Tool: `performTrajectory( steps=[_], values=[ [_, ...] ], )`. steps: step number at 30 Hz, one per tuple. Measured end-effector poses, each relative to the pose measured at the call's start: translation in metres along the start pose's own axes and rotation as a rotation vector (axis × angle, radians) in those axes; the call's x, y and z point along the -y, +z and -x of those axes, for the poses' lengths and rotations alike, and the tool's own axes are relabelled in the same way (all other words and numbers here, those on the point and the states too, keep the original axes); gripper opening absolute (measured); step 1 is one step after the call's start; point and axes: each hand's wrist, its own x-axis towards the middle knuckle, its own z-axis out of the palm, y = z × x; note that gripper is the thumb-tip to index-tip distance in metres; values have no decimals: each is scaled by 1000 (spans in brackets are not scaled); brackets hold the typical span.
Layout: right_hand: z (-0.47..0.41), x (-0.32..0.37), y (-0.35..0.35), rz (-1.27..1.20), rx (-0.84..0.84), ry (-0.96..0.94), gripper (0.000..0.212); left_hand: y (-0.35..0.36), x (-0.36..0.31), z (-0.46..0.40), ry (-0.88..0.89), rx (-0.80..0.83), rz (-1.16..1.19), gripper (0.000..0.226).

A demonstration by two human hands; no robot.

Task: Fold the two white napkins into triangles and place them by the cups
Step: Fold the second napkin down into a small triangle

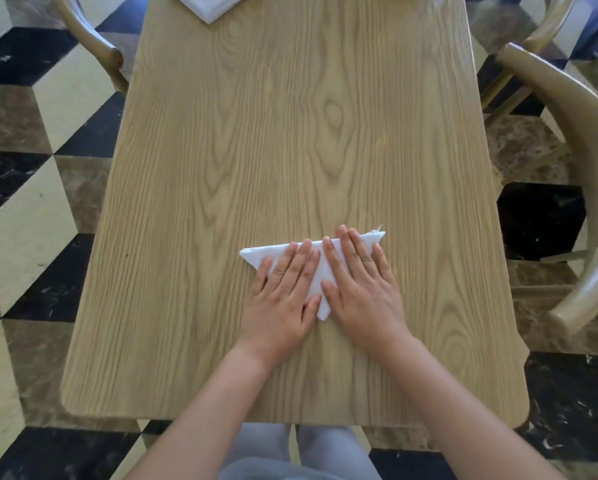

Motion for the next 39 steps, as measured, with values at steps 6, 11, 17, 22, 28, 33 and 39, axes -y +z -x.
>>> performTrajectory(
  steps=[6,11,17,22,28,33,39],
  values=[
    [-4,-17,-4,-28,64,86,84,-4,12,1,-157,47,-37,82],
    [-8,-26,-6,-37,92,125,97,-8,18,3,-196,70,-70,91],
    [7,-19,-6,-7,84,192,99,-11,17,6,-142,112,23,101],
    [56,-47,-14,17,137,354,99,3,-24,4,26,164,34,101],
    [64,-85,-53,67,-18,567,93,21,-86,-47,92,154,-3,95],
    [24,-67,-40,-87,-242,625,75,25,-103,-65,73,144,117,95],
    [12,-56,-8,-103,-191,806,99,8,-46,-59,374,200,37,91]
  ],
)
